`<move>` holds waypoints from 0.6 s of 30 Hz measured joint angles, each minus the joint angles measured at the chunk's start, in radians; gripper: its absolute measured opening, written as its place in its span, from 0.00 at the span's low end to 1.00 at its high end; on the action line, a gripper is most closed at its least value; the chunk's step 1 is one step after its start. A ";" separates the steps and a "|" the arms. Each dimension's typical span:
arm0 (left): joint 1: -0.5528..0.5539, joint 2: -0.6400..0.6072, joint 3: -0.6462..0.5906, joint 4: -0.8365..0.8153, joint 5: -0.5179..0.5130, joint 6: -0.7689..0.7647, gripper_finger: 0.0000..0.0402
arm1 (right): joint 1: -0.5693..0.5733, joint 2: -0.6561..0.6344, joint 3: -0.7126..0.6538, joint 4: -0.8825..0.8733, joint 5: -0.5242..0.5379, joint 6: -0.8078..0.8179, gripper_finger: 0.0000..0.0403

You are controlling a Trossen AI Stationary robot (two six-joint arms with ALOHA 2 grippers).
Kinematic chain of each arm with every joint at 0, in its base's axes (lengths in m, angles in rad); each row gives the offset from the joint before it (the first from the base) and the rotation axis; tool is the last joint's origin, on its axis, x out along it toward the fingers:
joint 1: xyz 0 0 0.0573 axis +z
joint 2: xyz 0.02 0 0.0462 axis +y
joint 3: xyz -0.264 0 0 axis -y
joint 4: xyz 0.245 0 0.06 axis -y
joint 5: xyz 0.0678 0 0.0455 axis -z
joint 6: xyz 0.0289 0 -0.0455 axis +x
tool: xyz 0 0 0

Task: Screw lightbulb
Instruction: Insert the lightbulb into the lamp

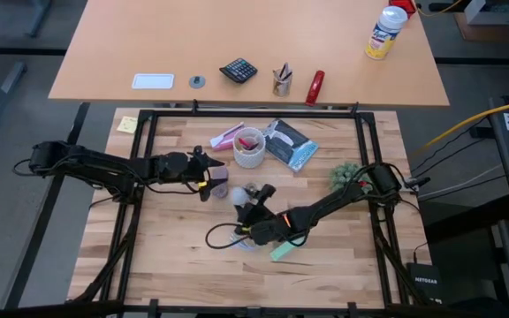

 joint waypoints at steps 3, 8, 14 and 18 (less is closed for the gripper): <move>0.000 0.000 0.000 -0.002 0.000 0.000 0.68 | 0.000 -0.025 0.000 0.075 -0.065 -0.100 0.60; 0.000 -0.001 0.000 -0.002 0.000 0.000 0.68 | 0.000 -0.108 0.000 0.101 -0.189 -0.218 0.60; 0.000 -0.001 0.000 -0.003 0.000 0.000 0.68 | -0.013 -0.234 0.001 0.033 -0.476 -0.330 0.60; 0.000 -0.001 0.000 -0.003 0.000 -0.021 0.68 | -0.066 -0.301 0.002 -0.162 -0.582 -0.268 0.60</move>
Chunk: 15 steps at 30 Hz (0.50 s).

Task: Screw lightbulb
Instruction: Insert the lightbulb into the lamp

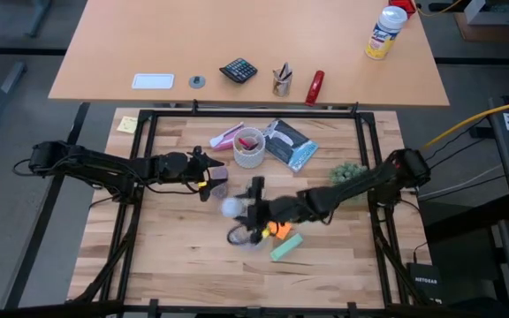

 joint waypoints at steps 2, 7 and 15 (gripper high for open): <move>0.000 0.000 0.000 0.000 0.000 -0.009 0.68 | -0.038 -0.015 0.000 -0.096 -0.002 0.058 0.60; 0.000 0.000 0.000 0.000 0.000 -0.011 0.68 | -0.135 -0.008 -0.032 -0.114 -0.134 0.138 0.60; 0.000 0.000 0.000 -0.022 0.000 -0.048 0.68 | -0.247 -0.006 -0.242 0.395 -0.369 0.163 0.60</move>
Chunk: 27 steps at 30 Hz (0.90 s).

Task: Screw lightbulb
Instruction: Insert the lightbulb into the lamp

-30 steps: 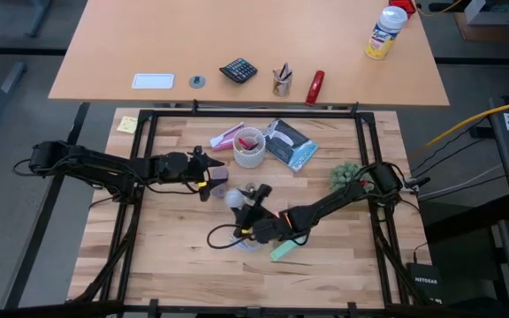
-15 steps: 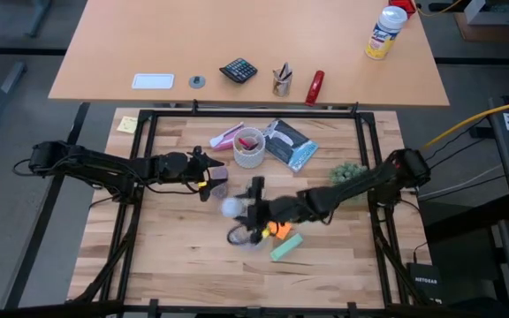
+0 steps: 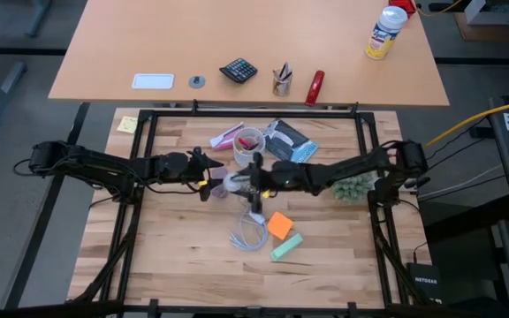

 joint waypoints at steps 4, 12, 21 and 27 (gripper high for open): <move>0.000 0.000 0.000 -0.029 0.000 -0.024 0.68 | -0.023 0.001 -0.090 0.199 -0.067 0.007 0.60; 0.000 0.000 0.000 -0.034 0.000 -0.104 0.68 | -0.028 0.001 -0.292 0.565 -0.086 0.071 0.60; -0.003 0.000 0.000 -0.027 0.000 -0.149 0.68 | -0.027 0.001 -0.429 0.817 -0.077 0.139 0.60; -0.027 0.000 0.000 -0.021 0.000 -0.152 0.68 | -0.026 0.031 -0.429 0.813 -0.085 0.146 0.60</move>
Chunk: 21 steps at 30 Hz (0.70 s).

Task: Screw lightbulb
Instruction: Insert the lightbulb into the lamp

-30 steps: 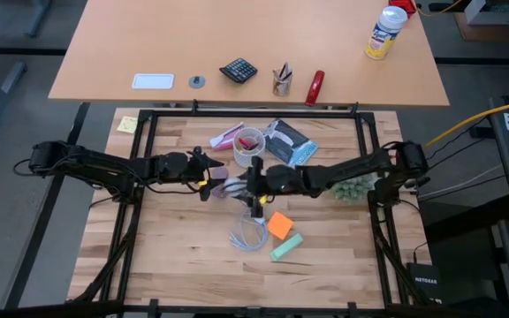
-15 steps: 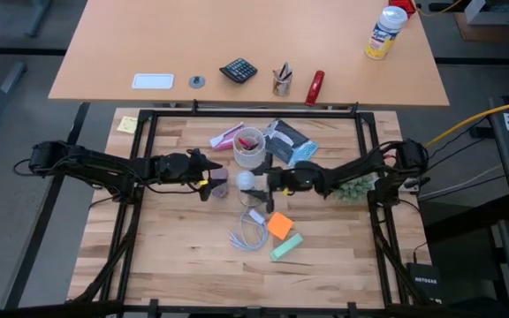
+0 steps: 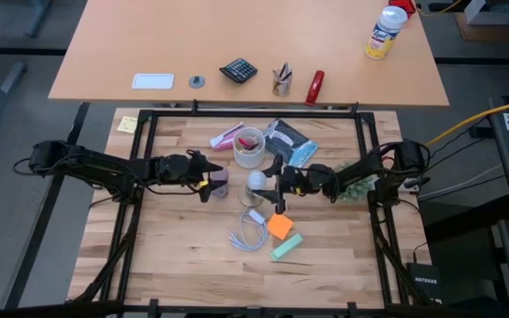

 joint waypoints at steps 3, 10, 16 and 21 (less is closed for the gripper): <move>-0.009 0.000 0.000 0.003 0.000 0.001 0.68 | 0.000 0.043 0.000 0.015 0.000 0.005 0.60; -0.014 0.000 0.000 0.048 0.000 0.003 0.68 | -0.001 0.176 0.000 0.176 0.064 0.006 0.60; -0.014 0.000 0.000 0.097 0.000 0.004 0.68 | -0.002 0.231 0.005 0.181 0.143 -0.025 0.60; -0.013 0.000 0.000 0.165 0.000 0.014 0.68 | -0.002 0.268 0.031 0.180 0.149 -0.037 0.60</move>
